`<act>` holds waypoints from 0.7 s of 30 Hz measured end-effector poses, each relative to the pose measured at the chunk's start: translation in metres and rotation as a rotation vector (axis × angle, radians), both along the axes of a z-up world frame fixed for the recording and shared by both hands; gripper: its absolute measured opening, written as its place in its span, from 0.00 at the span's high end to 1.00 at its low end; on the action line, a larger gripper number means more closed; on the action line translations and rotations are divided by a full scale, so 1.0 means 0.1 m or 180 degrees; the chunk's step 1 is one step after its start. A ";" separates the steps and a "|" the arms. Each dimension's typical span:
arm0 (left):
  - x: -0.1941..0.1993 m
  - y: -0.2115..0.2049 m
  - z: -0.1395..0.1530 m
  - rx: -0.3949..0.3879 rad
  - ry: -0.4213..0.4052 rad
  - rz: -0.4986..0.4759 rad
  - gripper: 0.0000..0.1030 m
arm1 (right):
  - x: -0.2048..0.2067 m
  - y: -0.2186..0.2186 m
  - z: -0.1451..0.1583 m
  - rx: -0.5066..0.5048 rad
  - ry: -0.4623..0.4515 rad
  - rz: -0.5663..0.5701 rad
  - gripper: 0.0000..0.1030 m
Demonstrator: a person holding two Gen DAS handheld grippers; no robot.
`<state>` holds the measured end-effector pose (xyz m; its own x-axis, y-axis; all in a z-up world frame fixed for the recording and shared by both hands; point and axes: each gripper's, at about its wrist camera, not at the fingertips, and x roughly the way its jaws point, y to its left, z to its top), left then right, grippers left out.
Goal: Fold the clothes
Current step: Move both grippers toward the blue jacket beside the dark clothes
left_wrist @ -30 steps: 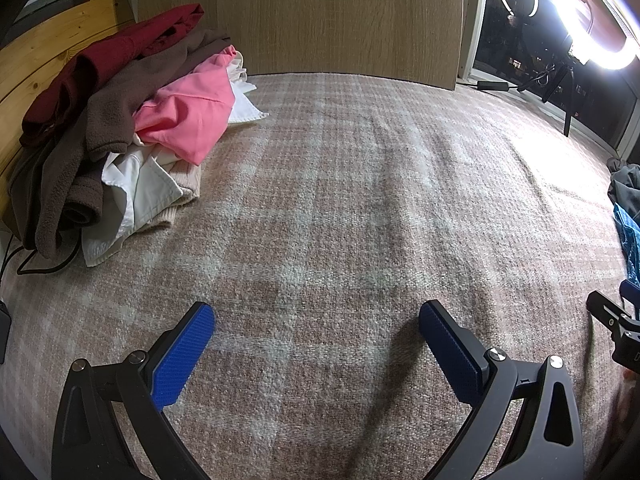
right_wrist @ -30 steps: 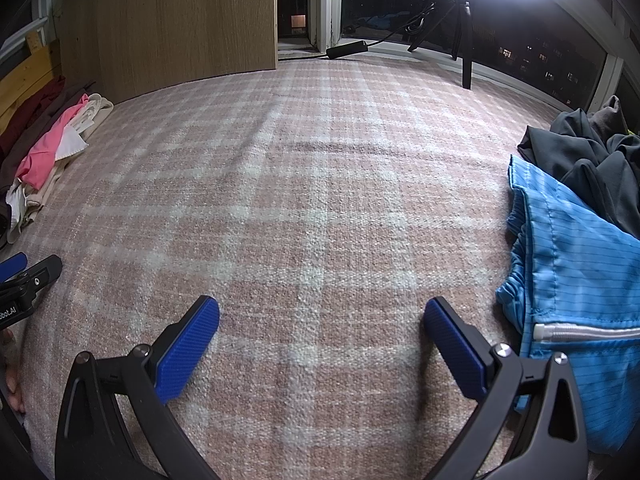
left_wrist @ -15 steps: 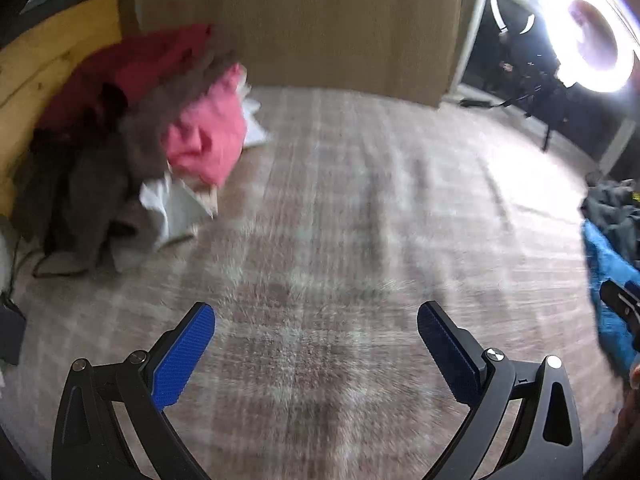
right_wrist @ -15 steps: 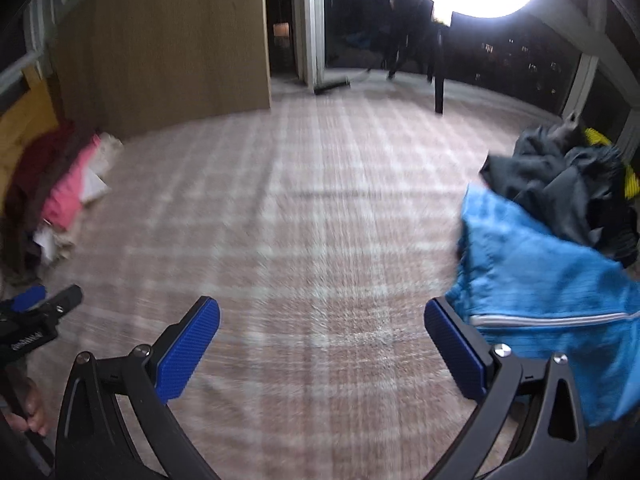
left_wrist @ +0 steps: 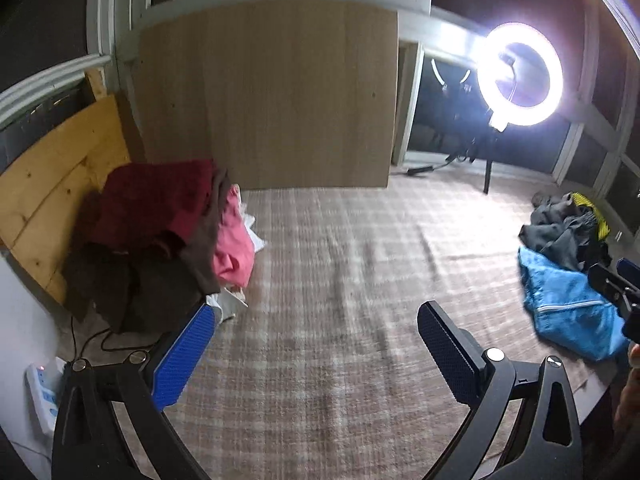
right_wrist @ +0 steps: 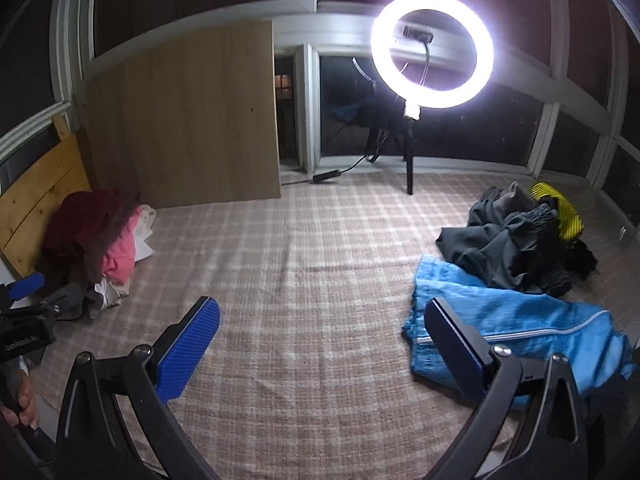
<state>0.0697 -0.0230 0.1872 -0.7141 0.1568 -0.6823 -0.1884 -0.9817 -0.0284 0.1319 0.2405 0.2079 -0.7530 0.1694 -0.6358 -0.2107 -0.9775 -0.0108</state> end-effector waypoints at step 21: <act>0.15 0.62 0.37 0.0030 0.0214 -0.0794 0.01 | 0.52 0.29 0.24 0.0120 0.0123 -0.0464 0.00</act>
<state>0.0846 0.0394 0.2244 -0.6962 0.3400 -0.6322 -0.4265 -0.9043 -0.0165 0.1841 0.2696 0.2321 -0.7426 0.3018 -0.5979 -0.3513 -0.9356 -0.0360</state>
